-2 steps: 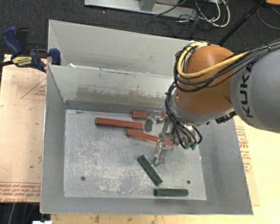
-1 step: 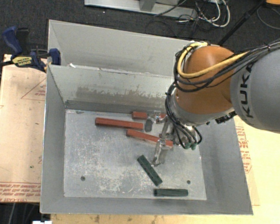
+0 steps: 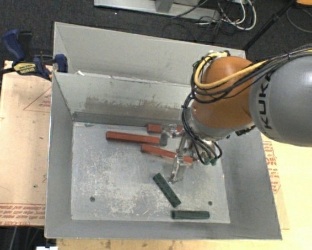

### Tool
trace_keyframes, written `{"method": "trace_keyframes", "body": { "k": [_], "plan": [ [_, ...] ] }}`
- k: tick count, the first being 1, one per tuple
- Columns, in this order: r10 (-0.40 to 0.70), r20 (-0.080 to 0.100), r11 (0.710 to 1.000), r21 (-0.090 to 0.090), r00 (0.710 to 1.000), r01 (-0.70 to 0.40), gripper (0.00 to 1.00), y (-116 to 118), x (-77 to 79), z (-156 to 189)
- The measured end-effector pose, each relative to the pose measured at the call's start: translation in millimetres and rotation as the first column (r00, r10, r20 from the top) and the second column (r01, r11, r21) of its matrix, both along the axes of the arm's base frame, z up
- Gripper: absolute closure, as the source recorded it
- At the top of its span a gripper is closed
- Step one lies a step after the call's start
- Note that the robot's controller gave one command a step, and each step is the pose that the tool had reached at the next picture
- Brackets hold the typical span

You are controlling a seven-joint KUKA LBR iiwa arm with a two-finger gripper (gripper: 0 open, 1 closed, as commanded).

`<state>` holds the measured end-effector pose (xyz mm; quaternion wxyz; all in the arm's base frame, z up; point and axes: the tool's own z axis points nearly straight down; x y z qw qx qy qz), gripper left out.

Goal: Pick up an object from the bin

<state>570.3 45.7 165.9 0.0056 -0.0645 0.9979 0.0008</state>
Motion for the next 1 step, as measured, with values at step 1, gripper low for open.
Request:
{"method": "trace_keyframes", "body": {
  "k": [1],
  "plan": [
    [0.023,-0.006,1.000,-0.001,1.000,-0.023,0.00,-12.8,-0.9,-63.1]
  ]
}}
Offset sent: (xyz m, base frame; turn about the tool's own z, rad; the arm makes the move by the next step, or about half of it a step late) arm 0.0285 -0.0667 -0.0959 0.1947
